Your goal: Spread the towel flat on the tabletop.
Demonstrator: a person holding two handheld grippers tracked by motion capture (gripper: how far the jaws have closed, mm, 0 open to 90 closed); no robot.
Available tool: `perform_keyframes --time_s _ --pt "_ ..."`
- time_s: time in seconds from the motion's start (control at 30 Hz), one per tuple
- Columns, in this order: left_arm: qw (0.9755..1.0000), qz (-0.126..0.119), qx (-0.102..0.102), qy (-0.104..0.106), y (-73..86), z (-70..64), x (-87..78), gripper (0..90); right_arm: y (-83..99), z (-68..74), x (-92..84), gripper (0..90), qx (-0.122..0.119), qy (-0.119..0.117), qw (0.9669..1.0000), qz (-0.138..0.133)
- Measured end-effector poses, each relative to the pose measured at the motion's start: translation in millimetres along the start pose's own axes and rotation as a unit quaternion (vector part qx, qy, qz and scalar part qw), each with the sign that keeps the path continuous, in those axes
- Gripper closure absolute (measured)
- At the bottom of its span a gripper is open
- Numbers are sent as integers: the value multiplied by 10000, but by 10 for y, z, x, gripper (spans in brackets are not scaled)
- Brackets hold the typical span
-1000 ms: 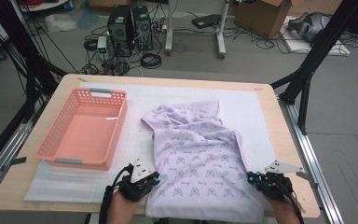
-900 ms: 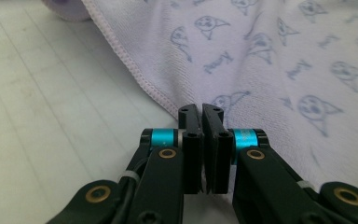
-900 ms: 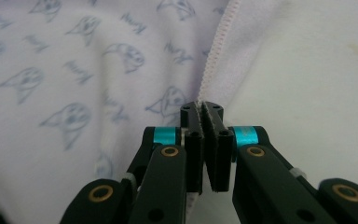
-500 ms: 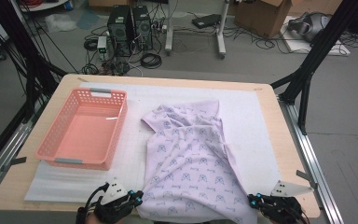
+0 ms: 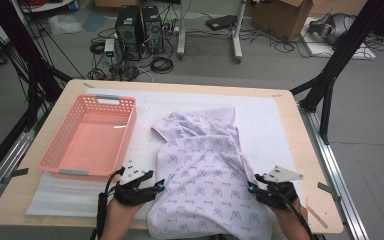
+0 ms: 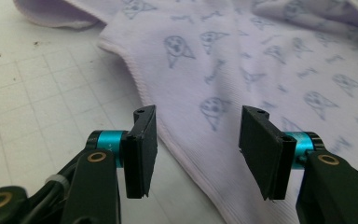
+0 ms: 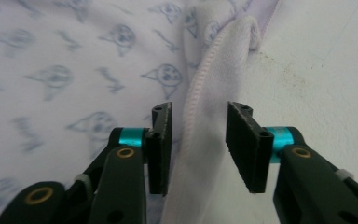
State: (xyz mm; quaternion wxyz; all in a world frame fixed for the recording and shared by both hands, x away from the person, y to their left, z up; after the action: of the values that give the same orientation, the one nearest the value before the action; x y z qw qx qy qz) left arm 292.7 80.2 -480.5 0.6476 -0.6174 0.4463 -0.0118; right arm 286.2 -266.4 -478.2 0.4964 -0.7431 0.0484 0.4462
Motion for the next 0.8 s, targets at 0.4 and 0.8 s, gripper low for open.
perform_keyframes --time_s 0.4,0.8 --pt "10000 52 -48 47 29 16 77 460 168 -539 -33 724 881 718 9934 182" --pt "9978 513 425 -9 65 -53 154 824 132 -460 110 875 909 233 9954 178"
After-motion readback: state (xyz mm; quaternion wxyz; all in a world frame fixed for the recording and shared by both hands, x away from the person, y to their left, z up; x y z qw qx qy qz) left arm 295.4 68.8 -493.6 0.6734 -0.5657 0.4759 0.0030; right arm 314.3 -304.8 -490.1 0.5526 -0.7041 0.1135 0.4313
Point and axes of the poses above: each handheld gripper's, and its own axes: x roughly forward along the jaws, y roughly out of its underside, z roughly to its left, the point moved 7 cm from there along x, roughly forward along the jaws, and after that the axes turned 3 degrees about z, right-handed, at the moved point
